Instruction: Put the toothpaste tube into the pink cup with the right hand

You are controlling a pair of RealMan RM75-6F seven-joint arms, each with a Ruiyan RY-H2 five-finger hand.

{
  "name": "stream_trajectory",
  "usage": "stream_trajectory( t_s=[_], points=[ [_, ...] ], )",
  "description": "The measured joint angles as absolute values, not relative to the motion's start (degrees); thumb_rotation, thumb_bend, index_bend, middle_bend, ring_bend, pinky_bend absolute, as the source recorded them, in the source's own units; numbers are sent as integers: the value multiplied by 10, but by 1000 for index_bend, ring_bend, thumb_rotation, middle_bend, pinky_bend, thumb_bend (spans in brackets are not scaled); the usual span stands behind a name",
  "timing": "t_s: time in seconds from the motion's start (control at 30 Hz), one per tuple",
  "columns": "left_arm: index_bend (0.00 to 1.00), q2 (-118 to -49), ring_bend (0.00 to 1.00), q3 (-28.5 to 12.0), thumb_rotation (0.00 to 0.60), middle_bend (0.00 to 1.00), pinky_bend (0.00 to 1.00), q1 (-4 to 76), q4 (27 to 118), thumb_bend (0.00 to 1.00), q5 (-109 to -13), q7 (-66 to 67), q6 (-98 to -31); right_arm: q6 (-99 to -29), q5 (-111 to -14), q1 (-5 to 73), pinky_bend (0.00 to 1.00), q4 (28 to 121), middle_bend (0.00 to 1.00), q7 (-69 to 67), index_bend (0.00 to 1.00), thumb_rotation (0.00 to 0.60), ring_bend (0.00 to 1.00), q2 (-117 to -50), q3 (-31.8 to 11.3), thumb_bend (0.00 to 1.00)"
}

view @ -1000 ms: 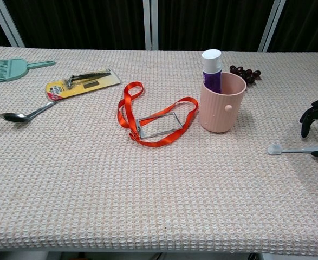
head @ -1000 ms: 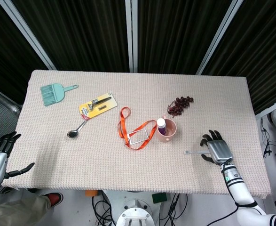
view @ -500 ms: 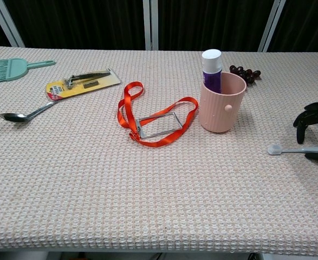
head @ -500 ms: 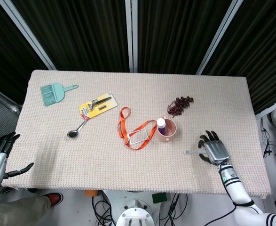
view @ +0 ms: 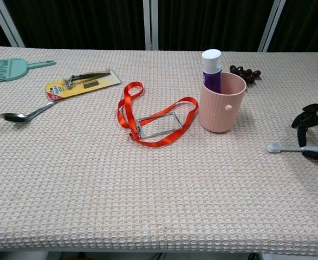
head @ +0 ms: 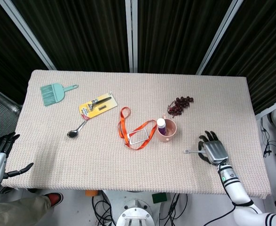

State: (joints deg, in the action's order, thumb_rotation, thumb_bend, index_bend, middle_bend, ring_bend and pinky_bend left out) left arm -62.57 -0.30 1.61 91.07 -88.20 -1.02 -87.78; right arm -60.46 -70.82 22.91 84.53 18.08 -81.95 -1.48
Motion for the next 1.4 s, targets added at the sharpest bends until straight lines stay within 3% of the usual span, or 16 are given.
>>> stream_trajectory(
  t_s=[0.5, 0.83, 1.13, 1.4],
  points=[
    [120, -625, 94, -3, 276, 89, 209, 16, 913, 84, -883, -8, -878, -660, -738, 211, 0, 868, 245, 131, 671, 600, 0, -796, -30, 906],
    [120, -625, 94, -5, 278, 89, 209, 18, 916, 85, -885, -3, -879, -734, -815, 213, 0, 906, 273, -17, 710, 600, 0, -752, -80, 914],
    [120, -622, 94, -7, 276, 89, 209, 19, 918, 85, -881, -2, -878, -752, -852, 276, 0, 880, 267, -146, 709, 600, 0, -851, -138, 913],
    [120, -621, 94, -9, 277, 89, 209, 18, 914, 84, -878, -9, -879, -742, -817, 307, 0, 836, 268, -274, 709, 600, 0, -946, -166, 919]
  ],
)
